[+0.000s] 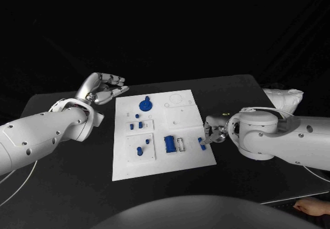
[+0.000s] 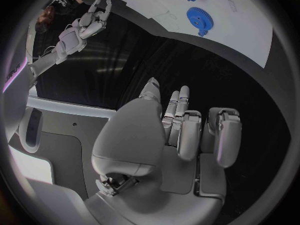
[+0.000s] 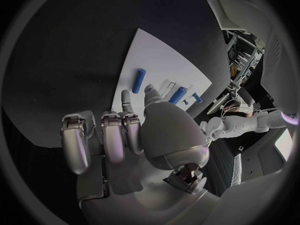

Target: Assemble the parts on the task board

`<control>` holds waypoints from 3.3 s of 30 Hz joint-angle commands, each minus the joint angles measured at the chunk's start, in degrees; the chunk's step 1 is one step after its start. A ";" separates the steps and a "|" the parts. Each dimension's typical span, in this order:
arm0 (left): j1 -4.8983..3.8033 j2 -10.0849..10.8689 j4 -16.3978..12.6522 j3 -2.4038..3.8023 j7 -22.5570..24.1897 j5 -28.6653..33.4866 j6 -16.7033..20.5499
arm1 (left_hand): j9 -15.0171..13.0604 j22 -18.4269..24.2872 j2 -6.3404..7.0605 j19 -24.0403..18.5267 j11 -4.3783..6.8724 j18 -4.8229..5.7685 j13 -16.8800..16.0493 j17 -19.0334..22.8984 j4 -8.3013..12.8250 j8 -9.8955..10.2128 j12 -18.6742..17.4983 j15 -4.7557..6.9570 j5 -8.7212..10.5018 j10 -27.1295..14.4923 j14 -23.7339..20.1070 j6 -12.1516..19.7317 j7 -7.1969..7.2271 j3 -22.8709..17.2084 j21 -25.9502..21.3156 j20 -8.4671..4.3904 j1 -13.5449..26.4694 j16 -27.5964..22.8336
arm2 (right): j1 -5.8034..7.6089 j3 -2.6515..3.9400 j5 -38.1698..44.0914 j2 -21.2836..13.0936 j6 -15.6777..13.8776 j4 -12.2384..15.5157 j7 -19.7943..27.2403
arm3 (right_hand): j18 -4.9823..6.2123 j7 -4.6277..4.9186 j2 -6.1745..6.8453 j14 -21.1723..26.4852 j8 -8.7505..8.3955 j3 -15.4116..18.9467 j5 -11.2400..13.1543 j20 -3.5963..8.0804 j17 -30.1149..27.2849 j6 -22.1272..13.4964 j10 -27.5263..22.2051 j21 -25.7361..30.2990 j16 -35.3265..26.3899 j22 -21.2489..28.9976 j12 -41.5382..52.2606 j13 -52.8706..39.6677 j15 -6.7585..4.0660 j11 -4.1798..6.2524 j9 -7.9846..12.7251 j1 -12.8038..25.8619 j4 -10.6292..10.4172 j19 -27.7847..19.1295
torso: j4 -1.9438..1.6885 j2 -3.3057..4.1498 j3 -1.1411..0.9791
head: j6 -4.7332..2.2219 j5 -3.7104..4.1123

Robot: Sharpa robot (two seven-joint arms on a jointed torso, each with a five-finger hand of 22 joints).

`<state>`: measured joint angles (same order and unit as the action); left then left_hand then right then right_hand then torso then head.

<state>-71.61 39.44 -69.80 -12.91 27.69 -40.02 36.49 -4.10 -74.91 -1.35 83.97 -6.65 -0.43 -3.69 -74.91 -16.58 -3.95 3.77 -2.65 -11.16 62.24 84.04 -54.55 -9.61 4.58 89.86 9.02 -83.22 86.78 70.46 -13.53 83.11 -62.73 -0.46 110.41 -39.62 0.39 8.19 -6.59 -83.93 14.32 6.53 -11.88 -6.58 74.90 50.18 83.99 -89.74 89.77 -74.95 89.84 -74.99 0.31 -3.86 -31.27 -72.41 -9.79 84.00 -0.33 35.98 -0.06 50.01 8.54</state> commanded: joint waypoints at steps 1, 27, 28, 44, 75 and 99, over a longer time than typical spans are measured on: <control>0.03 0.03 -0.24 0.03 0.33 -0.31 -0.64 | 0.03 -15.09 -0.51 6.03 0.19 0.43 0.01 -8.08 -0.15 0.12 0.08 0.17 -0.20 -0.01 3.50 0.02 0.00 0.33 0.14 -0.48 -0.27 -0.22 | -0.47 -0.02 2.07 0.46 0.11 -0.62 -5.35 | -0.39 0.05 0.51 -6.07 -0.33 -0.48 -0.02 -0.44 15.10 0.34 6.01 -0.26 0.23 -15.05 0.16 -15.01 0.42 -0.51 0.09 -0.01 0.01 6.00 | -0.06 0.05 -0.03 | -0.01 -0.05; 0.04 0.46 -0.79 0.03 0.20 -0.74 -0.48 | 0.03 -15.09 -0.51 6.03 0.19 0.43 0.01 -8.08 -0.15 0.12 0.08 0.17 -0.20 -0.01 3.50 0.02 0.00 0.33 0.14 -0.48 -0.27 -0.22 | -1.75 -0.01 1.53 3.61 1.26 -3.87 -5.68 | -0.39 -0.42 0.88 -6.07 -0.28 -2.15 -0.84 -0.33 15.10 2.06 6.01 -0.26 0.23 -15.05 0.16 -15.01 0.20 -0.16 0.94 -0.39 1.07 6.00 | 0.01 0.05 -0.01 | -0.01 -0.17; 0.04 0.46 -0.79 0.03 0.20 -0.74 -0.49 | 0.03 -15.09 -0.51 6.03 0.19 0.43 0.01 -8.08 -0.15 0.12 0.08 0.17 -0.20 -0.01 3.50 0.02 0.00 0.33 0.14 -0.48 -0.27 -0.22 | -1.77 -0.01 1.53 3.71 1.38 -3.93 -5.73 | -0.39 -0.45 0.95 -6.07 -0.26 -2.23 -0.91 -0.31 15.10 2.13 6.01 -0.26 0.23 -15.05 0.16 -15.01 0.19 -0.13 0.95 -0.44 1.16 6.00 | 0.00 0.03 -0.02 | -0.01 -0.18; 0.04 0.56 -0.72 0.03 0.14 -0.74 -0.51 | 0.03 -15.09 -0.51 6.03 0.19 0.43 0.01 -8.08 -0.15 0.12 0.08 0.17 -0.20 -0.01 3.50 0.02 0.00 0.33 0.14 -0.48 -0.27 -0.22 | -1.88 -0.01 0.53 4.68 3.19 -4.53 -6.21 | -0.39 -0.90 2.77 -6.07 0.34 -3.62 -1.32 -0.01 15.10 3.18 6.01 -0.26 0.23 -15.05 0.16 -15.01 -0.13 0.28 0.78 -1.26 3.23 6.00 | -0.03 0.03 0.04 | -0.01 -0.13; 0.04 0.59 -0.70 0.03 0.02 -0.76 -0.61 | 0.02 -15.09 -0.60 6.03 0.21 0.43 0.00 -8.05 -0.14 0.10 0.09 0.19 -0.22 0.03 3.48 -0.04 0.02 0.40 0.14 -0.48 -0.37 -0.23 | -1.89 -0.01 -2.20 5.12 2.02 -5.03 -5.22 | -0.39 -0.01 5.71 -6.07 -5.56 -19.90 -11.85 -0.54 15.10 5.31 6.01 -0.26 0.23 -15.05 0.16 -15.01 0.69 -0.45 7.48 -2.70 10.99 6.00 | -0.02 0.05 -0.02 | -0.01 -0.42; 0.03 0.69 -0.79 0.03 -0.12 -0.59 -0.69 | 0.00 -15.09 -0.68 6.03 0.23 0.43 0.00 -8.05 -0.15 0.05 0.10 0.20 -0.21 0.07 3.48 -0.18 0.06 0.48 0.14 -0.49 -0.42 -0.23 | 0.56 0.05 -23.98 3.46 -8.45 -4.31 0.66 | -0.39 -0.99 7.10 -6.07 -5.82 -22.66 -11.67 -0.32 15.10 9.64 6.01 -0.26 0.23 -15.05 0.16 -15.01 0.21 0.31 9.16 -0.94 12.42 6.00 | -0.01 0.07 0.00 | -0.01 -0.72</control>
<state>-71.56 40.23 -70.45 -12.92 27.42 -40.58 36.42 -4.10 -74.90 -1.65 83.97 -6.65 -0.43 -3.69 -74.93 -16.74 -3.95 3.77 -2.65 -11.15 62.24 84.04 -54.55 -9.61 4.73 89.86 9.02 -83.52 86.78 70.92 -13.47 65.08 -59.34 -6.68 106.23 -39.69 0.39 7.23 0.20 -84.03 8.33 -15.67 -23.80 -6.79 74.91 59.54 83.99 -89.74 89.76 -74.94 89.84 -74.99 0.63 -4.07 -22.01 -73.44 2.63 84.00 -0.36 36.02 -0.04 50.01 7.92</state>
